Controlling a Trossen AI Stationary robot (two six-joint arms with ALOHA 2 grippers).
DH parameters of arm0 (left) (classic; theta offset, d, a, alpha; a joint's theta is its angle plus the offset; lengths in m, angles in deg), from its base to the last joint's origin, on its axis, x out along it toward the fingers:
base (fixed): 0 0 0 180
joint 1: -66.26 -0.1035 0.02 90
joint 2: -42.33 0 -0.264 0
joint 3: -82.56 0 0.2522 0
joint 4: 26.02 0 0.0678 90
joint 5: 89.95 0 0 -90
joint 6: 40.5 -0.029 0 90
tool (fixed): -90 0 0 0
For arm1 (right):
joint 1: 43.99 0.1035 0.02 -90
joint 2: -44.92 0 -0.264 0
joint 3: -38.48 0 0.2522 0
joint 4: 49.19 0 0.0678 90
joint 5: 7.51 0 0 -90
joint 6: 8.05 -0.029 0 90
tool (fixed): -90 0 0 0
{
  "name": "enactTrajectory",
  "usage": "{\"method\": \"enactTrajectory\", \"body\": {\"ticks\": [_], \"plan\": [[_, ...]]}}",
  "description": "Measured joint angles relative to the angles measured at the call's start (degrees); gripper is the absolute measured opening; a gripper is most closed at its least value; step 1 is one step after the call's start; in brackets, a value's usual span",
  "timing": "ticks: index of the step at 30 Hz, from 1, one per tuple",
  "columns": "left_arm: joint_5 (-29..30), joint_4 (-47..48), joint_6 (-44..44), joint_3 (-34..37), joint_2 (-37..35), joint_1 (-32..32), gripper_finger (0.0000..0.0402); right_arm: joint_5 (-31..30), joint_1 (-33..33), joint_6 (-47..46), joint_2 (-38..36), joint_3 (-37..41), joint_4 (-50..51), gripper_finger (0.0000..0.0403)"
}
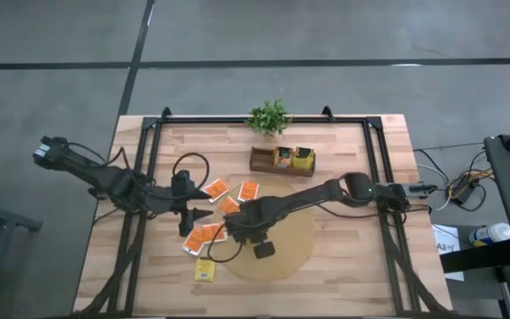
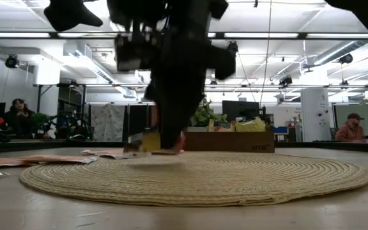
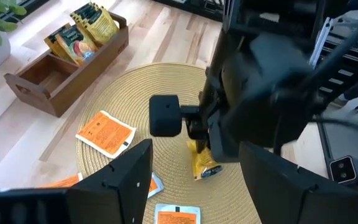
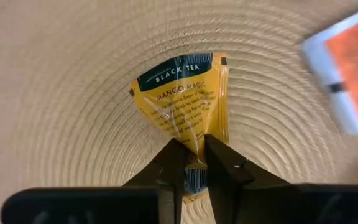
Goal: Pick & Place Tea
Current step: Put the orange tea bag into the middle section of the wooden organizer
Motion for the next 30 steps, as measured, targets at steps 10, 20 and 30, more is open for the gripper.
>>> {"method": "enactTrajectory", "body": {"ticks": [10,20,30], "plan": [[-1.3,-0.1,-7.5,-4.9,0.8,0.0,0.0234,3.0,-1.3,-5.0,-11.4,0.0,7.9,0.0045],[-5.3,0.1,-31.8,-14.4,7.6,0.3,0.0234,8.6,-4.7,-15.4,-27.6,-0.1,8.2,0.0044],[4.2,0.0,-51.2,-26.6,18.2,0.2,0.0234,8.6,-6.2,-19.8,-34.9,-0.1,6.6,0.0044]]}}
